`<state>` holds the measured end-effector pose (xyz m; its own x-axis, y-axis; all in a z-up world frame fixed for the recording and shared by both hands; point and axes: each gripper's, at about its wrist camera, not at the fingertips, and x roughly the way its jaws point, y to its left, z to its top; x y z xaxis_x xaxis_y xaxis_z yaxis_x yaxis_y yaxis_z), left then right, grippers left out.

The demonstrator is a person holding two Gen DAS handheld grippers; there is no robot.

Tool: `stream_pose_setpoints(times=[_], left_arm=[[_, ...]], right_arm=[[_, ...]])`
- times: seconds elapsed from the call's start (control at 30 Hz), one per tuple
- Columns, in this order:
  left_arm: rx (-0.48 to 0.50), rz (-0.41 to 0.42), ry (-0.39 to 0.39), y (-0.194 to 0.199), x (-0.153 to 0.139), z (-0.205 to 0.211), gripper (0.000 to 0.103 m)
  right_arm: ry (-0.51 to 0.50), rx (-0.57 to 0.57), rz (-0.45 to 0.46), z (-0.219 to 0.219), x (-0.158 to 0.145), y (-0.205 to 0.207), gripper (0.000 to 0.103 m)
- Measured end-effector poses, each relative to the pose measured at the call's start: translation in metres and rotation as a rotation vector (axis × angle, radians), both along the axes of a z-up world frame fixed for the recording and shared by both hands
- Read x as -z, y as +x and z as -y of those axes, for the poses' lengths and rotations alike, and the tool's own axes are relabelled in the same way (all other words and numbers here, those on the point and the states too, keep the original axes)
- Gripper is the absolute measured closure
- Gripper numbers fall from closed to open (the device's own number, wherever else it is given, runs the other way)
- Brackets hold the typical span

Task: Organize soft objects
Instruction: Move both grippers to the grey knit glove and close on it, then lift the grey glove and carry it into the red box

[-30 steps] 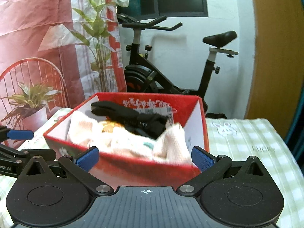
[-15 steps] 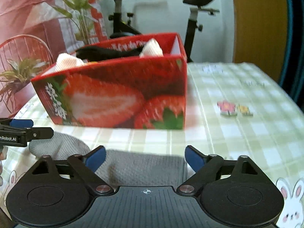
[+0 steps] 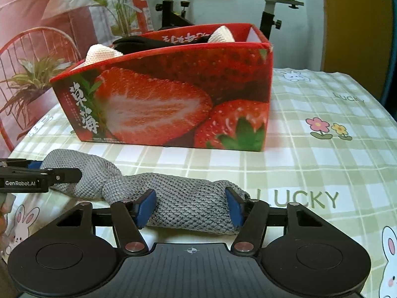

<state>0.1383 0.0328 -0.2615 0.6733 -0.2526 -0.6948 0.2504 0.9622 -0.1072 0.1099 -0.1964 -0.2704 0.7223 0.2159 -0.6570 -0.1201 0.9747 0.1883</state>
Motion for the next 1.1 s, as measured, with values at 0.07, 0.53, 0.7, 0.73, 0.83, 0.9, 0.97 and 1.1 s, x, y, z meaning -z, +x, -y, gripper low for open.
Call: stream_pose_setpoints(times=[0.07,0.53,0.7,0.73,0.83,0.9,0.97,1.1], left_arm=[[-0.001,0.003,0.001,-0.001,0.0,0.0,0.034],[0.004,0.019,0.001,-0.004,0.001,0.001,0.04],[0.018,0.028,-0.037,-0.007,-0.003,-0.005,0.074],[0.016,0.037,-0.041,-0.008,-0.006,-0.007,0.077],[0.0,0.104,-0.061,-0.013,-0.023,-0.013,0.079],[-0.005,0.157,-0.078,-0.017,-0.04,-0.017,0.079],[-0.01,0.213,-0.094,-0.019,-0.058,-0.019,0.079],[-0.016,0.325,-0.121,-0.017,-0.096,-0.02,0.079]], right_arm=[[-0.012,-0.007,0.005,-0.002,0.001,0.0,0.049],[-0.018,-0.066,0.017,-0.01,0.0,0.001,0.076],[-0.012,-0.106,0.03,-0.017,-0.005,0.0,0.081],[-0.011,-0.112,0.044,-0.018,-0.009,0.0,0.081],[-0.013,-0.134,0.111,-0.018,-0.028,-0.004,0.081],[-0.024,-0.153,0.17,-0.018,-0.045,-0.007,0.081],[-0.02,-0.162,0.222,-0.016,-0.063,-0.007,0.081],[-0.011,-0.165,0.313,-0.01,-0.097,-0.002,0.081]])
